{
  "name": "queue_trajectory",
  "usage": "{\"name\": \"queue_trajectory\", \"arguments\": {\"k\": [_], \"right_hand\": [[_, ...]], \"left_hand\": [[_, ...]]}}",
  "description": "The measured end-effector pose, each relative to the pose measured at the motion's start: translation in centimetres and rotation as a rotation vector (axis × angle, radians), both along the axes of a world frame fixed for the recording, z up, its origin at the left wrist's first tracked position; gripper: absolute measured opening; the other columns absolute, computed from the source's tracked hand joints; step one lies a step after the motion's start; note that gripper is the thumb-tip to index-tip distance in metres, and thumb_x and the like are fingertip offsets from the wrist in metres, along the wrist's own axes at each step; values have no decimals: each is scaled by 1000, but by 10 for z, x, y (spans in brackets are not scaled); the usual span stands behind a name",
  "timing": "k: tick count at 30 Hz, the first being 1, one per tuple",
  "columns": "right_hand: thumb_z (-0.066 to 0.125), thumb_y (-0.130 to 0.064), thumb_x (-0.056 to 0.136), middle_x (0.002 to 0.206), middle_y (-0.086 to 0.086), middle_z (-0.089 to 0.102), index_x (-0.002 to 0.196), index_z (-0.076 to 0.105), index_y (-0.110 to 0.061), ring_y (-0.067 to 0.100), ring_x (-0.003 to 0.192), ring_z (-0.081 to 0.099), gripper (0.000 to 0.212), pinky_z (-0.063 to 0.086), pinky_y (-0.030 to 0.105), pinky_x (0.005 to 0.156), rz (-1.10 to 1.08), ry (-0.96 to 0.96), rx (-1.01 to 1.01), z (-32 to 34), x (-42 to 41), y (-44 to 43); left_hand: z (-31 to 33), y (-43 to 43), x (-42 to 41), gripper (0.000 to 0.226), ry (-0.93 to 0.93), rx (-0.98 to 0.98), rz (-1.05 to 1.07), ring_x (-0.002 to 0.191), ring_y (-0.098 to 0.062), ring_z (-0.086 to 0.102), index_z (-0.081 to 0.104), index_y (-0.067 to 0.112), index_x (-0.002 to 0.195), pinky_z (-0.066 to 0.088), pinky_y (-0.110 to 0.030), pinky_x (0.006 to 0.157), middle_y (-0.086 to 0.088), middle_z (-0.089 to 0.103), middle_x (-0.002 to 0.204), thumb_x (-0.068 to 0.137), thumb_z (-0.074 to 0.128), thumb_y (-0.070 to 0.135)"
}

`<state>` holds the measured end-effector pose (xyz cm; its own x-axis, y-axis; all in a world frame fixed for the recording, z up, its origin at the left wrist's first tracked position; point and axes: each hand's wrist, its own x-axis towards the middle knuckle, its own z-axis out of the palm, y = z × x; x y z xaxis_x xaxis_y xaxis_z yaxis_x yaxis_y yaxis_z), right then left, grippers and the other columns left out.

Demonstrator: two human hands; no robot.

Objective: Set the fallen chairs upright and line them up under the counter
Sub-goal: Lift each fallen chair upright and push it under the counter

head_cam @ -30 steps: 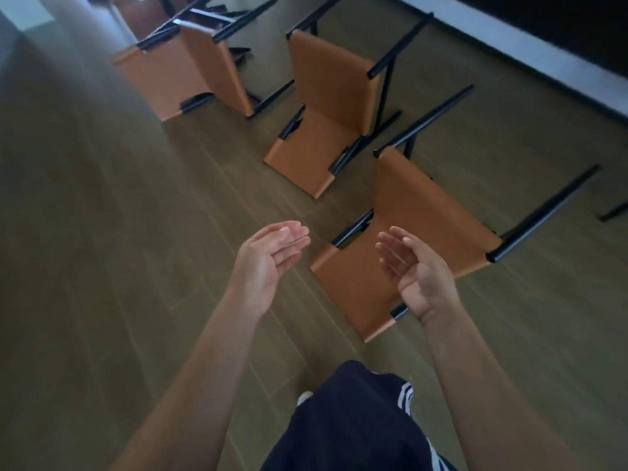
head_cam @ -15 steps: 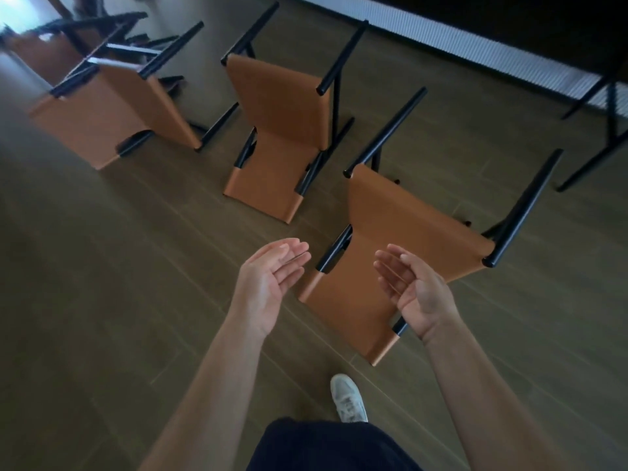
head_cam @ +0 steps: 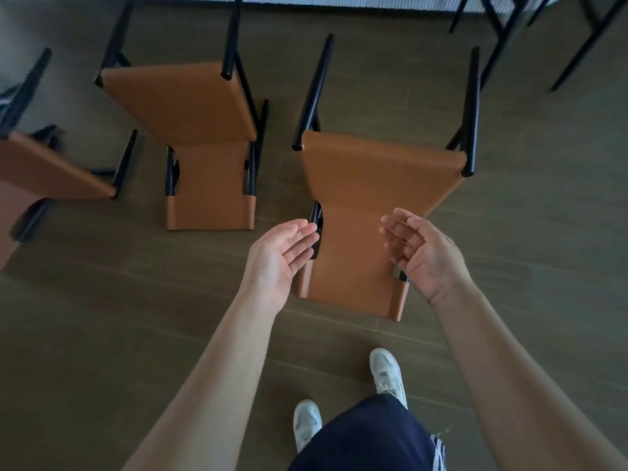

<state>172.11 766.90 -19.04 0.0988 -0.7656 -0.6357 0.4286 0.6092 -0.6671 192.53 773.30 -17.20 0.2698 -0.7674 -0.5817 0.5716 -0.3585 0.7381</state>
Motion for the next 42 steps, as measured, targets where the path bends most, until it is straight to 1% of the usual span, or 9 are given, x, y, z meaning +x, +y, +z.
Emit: {"name": "queue_trajectory", "arguments": {"k": [5, 9, 15, 19, 23, 28, 32, 37, 42], "right_hand": [[52, -20, 98, 104, 5, 76, 110, 69, -12, 15, 88, 73, 23, 51, 28, 70, -76, -2, 89, -51, -1, 27], [54, -19, 96, 100, 5, 77, 109, 69, -11, 16, 88, 74, 21, 53, 29, 75, -138, -27, 155, -122, -2, 34], [46, -15, 99, 103, 13, 70, 103, 64, -5, 25, 86, 71, 20, 54, 32, 66, -255, -72, 311, -295, -5, 43], [49, -12, 97, 109, 18, 65, 102, 59, -1, 30, 91, 67, 15, 53, 34, 69, -259, -99, 351, -403, -4, 41], [46, -15, 99, 118, 21, 62, 114, 57, 1, 29, 92, 64, 24, 51, 33, 70, -282, -88, 390, -509, 3, 39], [42, -19, 102, 141, 25, 49, 132, 47, 4, 36, 126, 51, 37, 45, 37, 89, -313, -100, 454, -611, 14, 41], [43, -20, 103, 147, 26, 38, 143, 36, 5, 40, 132, 44, 47, 45, 40, 92, -358, -110, 497, -664, 28, 38], [46, -21, 102, 145, 24, 42, 144, 37, 4, 38, 130, 47, 49, 45, 41, 98, -428, -76, 555, -697, 36, 33], [50, -21, 100, 140, 18, 46, 140, 42, 0, 35, 123, 53, 45, 48, 37, 94, -461, -10, 609, -700, 44, 29]], "left_hand": [[-51, 5, -7, 18, -9, 31, -36, 111, -20, 65, 70, 8, 102, 48, -37, 98, -7, 73, 109, 94, 54, 14], [-113, 0, -22, 21, -28, -13, -149, 111, -15, 64, 69, 12, 108, 49, -34, 95, -2, 72, 113, 95, 53, 17], [-264, -18, -49, 20, -78, -31, -225, 110, -15, 65, 69, 11, 106, 48, -37, 99, -2, 73, 109, 97, 50, 14], [-357, -35, -49, 20, -175, -57, -266, 108, -14, 65, 68, 11, 108, 48, -36, 100, -1, 73, 108, 97, 51, 14], [-451, -47, -43, 18, -309, -59, -332, 108, -12, 65, 70, 13, 103, 48, -37, 100, 0, 72, 109, 97, 53, 13], [-539, -64, -35, 17, -492, -63, -442, 107, -9, 63, 72, 16, 95, 50, -34, 98, 4, 71, 107, 93, 57, 8], [-587, -74, -32, 16, -548, -69, -532, 107, -8, 62, 71, 14, 99, 48, -32, 99, 5, 71, 108, 94, 57, 10], [-624, -75, -33, 16, -545, -60, -591, 108, -9, 62, 70, 15, 100, 48, -32, 99, 3, 71, 108, 94, 56, 9], [-642, -65, -34, 15, -523, -35, -590, 107, -9, 63, 70, 14, 100, 48, -32, 99, 2, 72, 107, 93, 57, 10]]}}
